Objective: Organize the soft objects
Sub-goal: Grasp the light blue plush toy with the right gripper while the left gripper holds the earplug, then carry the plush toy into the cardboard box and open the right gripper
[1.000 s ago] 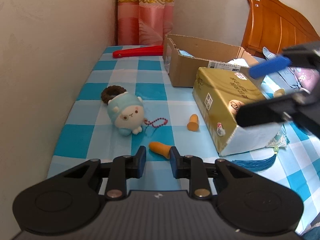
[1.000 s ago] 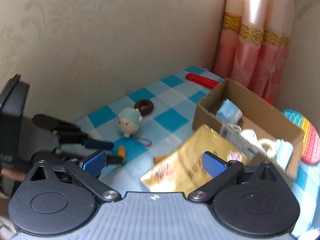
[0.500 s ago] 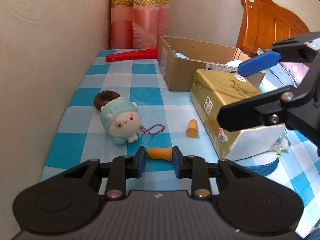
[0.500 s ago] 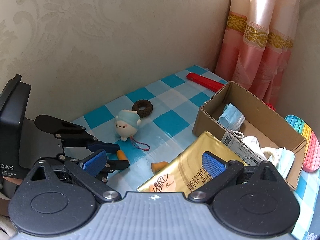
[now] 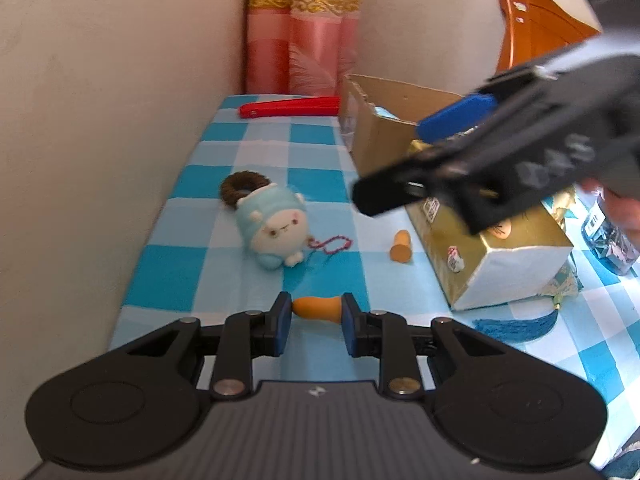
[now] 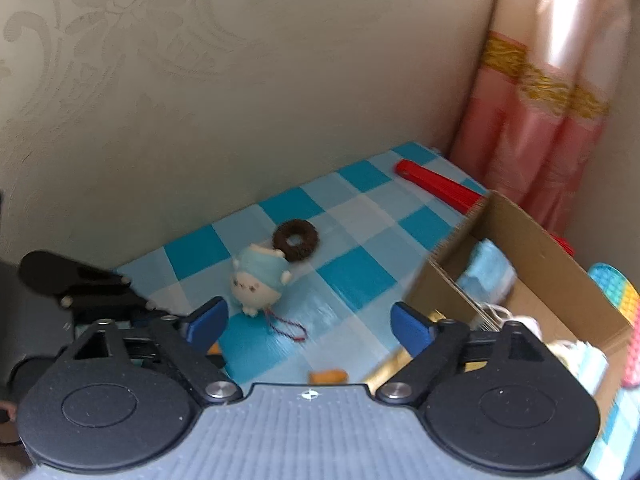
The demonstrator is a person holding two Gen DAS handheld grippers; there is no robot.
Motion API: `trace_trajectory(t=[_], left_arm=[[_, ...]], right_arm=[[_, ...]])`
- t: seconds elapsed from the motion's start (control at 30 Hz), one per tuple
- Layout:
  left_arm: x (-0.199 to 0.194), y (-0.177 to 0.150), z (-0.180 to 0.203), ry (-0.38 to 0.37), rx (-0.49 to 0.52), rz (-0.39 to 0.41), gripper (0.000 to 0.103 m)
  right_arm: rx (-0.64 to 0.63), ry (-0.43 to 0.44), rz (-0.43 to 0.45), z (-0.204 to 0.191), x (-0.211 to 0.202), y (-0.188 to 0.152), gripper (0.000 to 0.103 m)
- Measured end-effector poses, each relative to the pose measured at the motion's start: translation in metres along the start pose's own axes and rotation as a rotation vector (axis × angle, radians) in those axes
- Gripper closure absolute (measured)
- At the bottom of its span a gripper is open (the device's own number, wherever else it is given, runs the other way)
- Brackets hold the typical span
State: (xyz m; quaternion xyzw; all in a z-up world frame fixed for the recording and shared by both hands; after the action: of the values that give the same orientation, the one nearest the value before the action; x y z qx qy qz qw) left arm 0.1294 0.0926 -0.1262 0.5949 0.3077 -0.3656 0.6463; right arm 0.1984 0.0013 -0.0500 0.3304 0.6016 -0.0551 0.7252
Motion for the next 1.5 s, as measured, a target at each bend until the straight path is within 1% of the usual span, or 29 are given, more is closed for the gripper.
trace_trajectory(t=[0.07,0.13,0.27,0.47,0.53,0.57,0.6,0.63,0.7,0.77,0.87,1.0,1.1,1.23,1.37,1.5], left_arm=[[-0.003,-0.003,-0.003,0.006,-0.015,0.002,0.078],[-0.006,-0.006,-0.006,0.013,-0.027,0.004,0.078],[-0.011,-0.009,-0.011,0.028,-0.046,0.012,0.078],[-0.012,-0.012,-0.015,0.036,-0.058,0.015,0.078],[-0.012,-0.011,-0.015,0.034,-0.059,0.015,0.078],[-0.011,-0.011,-0.015,0.033,-0.059,0.015,0.078],[-0.011,-0.011,-0.016,0.033,-0.059,0.014,0.078],[-0.011,-0.012,-0.016,0.033,-0.059,0.015,0.078],[-0.013,-0.013,-0.016,0.028,-0.063,0.017,0.078],[-0.012,-0.014,-0.017,0.024,-0.067,0.018,0.078],[-0.011,-0.015,-0.018,0.022,-0.068,0.013,0.078],[-0.011,-0.013,-0.017,0.02,-0.063,0.008,0.078],[-0.012,-0.012,-0.016,0.021,-0.056,0.009,0.078],[-0.013,-0.01,-0.014,0.026,-0.043,0.008,0.078],[-0.016,-0.009,-0.01,0.019,-0.034,0.011,0.078],[-0.019,-0.008,-0.006,-0.004,-0.045,-0.012,0.078]], right_arm=[[-0.013,0.014,-0.008,-0.005,0.01,0.009,0.015],[-0.031,0.033,-0.033,-0.012,0.023,0.016,0.02],[-0.046,0.056,-0.072,-0.023,0.045,0.027,0.025],[-0.035,0.059,-0.104,-0.032,0.067,0.036,0.031],[-0.031,0.058,-0.115,-0.033,0.071,0.036,0.036],[-0.03,0.058,-0.12,-0.034,0.073,0.036,0.037],[-0.03,0.053,-0.124,-0.035,0.075,0.036,0.04],[-0.03,0.047,-0.124,-0.035,0.076,0.036,0.045],[-0.026,0.05,-0.13,-0.036,0.078,0.035,0.05],[-0.017,0.05,-0.129,-0.036,0.078,0.035,0.051],[0.0,0.043,-0.121,-0.037,0.077,0.034,0.052],[0.032,0.035,-0.084,-0.038,0.067,0.031,0.053],[0.038,0.042,-0.06,-0.041,0.053,0.028,0.053],[0.013,0.041,-0.043,-0.044,0.035,0.019,0.053],[0.019,0.038,-0.033,-0.036,0.016,0.007,0.053],[0.036,0.044,-0.012,-0.027,-0.007,-0.007,0.053]])
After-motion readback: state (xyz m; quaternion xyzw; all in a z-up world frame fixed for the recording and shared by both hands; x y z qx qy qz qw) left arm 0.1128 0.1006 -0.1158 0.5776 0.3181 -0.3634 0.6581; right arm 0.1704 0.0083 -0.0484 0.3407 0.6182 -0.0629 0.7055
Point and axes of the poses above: each gripper's, at about its wrist camera, not at the fingertips, and x roughly the way its jaws point, z to its right, y to its top, the point moved 7 cm from there along x, roughly the way its jaws point, and after that the axes turned 14 degrees about -z, right-handed, at the moved point
